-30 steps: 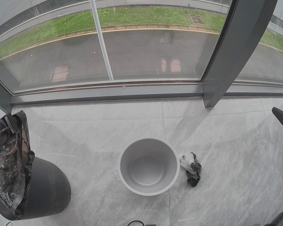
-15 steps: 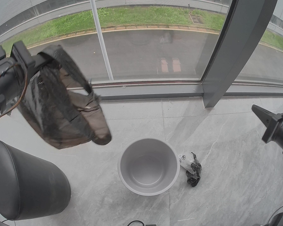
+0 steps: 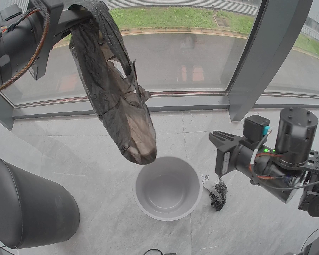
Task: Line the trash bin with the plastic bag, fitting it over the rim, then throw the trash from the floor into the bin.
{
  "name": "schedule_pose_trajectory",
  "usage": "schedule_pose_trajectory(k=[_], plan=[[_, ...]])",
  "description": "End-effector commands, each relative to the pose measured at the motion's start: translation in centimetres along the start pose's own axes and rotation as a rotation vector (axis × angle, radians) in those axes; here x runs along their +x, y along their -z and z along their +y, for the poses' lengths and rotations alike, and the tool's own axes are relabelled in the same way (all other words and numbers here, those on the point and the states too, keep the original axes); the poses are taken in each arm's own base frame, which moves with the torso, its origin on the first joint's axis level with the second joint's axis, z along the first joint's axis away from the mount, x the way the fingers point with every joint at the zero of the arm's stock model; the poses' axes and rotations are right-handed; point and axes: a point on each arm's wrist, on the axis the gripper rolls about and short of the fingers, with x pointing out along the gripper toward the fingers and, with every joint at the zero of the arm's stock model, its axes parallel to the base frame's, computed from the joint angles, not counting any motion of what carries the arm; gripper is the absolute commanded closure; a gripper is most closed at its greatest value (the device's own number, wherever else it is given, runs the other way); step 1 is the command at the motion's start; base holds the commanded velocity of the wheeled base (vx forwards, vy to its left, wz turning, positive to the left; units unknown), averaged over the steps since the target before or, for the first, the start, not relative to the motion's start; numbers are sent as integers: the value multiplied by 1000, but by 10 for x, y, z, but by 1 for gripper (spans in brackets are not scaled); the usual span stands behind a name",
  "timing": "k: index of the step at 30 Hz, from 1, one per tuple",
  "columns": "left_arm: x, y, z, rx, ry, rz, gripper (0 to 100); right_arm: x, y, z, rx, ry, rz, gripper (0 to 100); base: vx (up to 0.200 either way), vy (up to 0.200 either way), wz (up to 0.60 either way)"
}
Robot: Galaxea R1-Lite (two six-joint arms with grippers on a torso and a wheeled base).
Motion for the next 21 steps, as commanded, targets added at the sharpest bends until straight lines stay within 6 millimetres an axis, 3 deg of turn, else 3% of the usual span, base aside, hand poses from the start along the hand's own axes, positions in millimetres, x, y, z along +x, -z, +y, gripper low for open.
schedule_pose_trajectory(k=[1,8,15,21], plan=[[2,5,-6,-8,21,22,100,29,10,21,-57,-31,38,0,0,0,0],[3,8,-5,-9,17,32,100,50,29,54,-103,-90,83,0,0,0,0],[2,7,-5,-7,18,29,100,71,38,64,-111,-80,99,0,0,0,0],[1,7,-4,-8,16,28,100,74,35,66,-125,-82,84,0,0,0,0]])
